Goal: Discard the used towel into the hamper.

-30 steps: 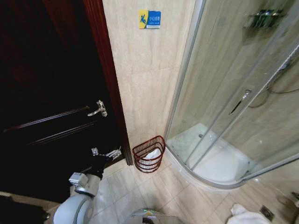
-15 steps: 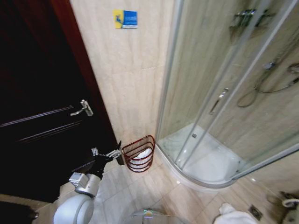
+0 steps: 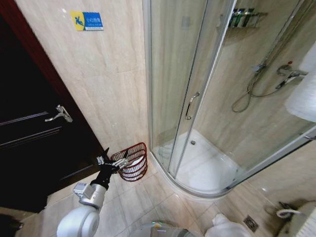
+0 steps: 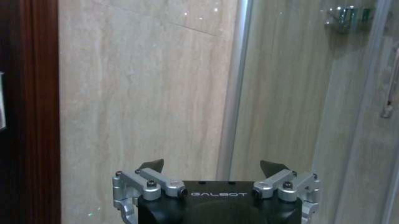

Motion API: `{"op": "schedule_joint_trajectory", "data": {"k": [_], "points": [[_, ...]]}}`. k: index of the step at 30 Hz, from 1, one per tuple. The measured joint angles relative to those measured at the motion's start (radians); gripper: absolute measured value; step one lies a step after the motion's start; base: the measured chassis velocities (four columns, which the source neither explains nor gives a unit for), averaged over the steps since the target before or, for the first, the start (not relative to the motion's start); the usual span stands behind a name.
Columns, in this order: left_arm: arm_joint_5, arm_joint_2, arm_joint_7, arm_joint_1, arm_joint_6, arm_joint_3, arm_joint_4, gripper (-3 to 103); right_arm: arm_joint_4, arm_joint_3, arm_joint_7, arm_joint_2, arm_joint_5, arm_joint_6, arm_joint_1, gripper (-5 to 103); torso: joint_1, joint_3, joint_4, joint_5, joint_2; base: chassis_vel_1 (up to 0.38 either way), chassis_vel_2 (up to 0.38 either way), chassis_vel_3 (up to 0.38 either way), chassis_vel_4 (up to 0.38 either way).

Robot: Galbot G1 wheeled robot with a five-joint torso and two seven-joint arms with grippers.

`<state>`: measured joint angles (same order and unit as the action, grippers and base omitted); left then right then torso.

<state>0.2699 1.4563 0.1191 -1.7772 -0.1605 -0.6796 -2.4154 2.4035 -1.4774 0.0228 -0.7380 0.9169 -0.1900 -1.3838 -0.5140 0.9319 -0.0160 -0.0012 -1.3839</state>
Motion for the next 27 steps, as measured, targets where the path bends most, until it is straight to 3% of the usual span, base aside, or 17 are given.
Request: {"op": "schedule_joint_trajectory", "data": {"k": [1,8,11,17,20,27], "points": [[0.0,0.0,0.0,0.0,0.0,0.0,0.0,100,0.0,0.0,0.0,0.0,0.0,0.0,0.0,100,0.0,0.0,0.0,0.0,0.0,0.091,0.082,-0.075,-0.037],[0.0,0.0,0.0,0.0,0.0,0.0,0.0,100,-0.065,0.16,0.252,0.152,-0.179,0.074,0.268,100,0.0,0.0,0.0,0.0012,0.0,0.039,0.05,-0.029,-0.032],[0.0,0.0,0.0,0.0,0.0,0.0,0.0,100,-0.118,0.238,0.278,0.2,-0.192,0.098,0.373,100,0.0,0.0,0.0003,0.002,0.0,0.0,0.0,0.0,0.0],[0.0,0.0,0.0,0.0,0.0,0.0,0.0,100,-0.268,0.344,0.211,0.301,-0.146,0.161,0.606,100,0.0,0.0,0.0,0.0012,0.0,0.0,0.0,0.0,0.0],[0.0,0.0,0.0,0.0,0.0,0.0,0.0,100,-0.357,0.403,0.162,0.386,-0.052,0.226,0.76,100,0.0,0.0,0.0,0.0009,0.0,0.0,0.0,0.0,0.0],[0.0,0.0,0.0,0.0,0.0,0.0,0.0,100,-0.389,0.396,0.143,0.467,0.075,0.321,0.813,100,0.0,0.0,0.0005,0.0013,0.0,0.0,0.0,0.0,0.0]]}}
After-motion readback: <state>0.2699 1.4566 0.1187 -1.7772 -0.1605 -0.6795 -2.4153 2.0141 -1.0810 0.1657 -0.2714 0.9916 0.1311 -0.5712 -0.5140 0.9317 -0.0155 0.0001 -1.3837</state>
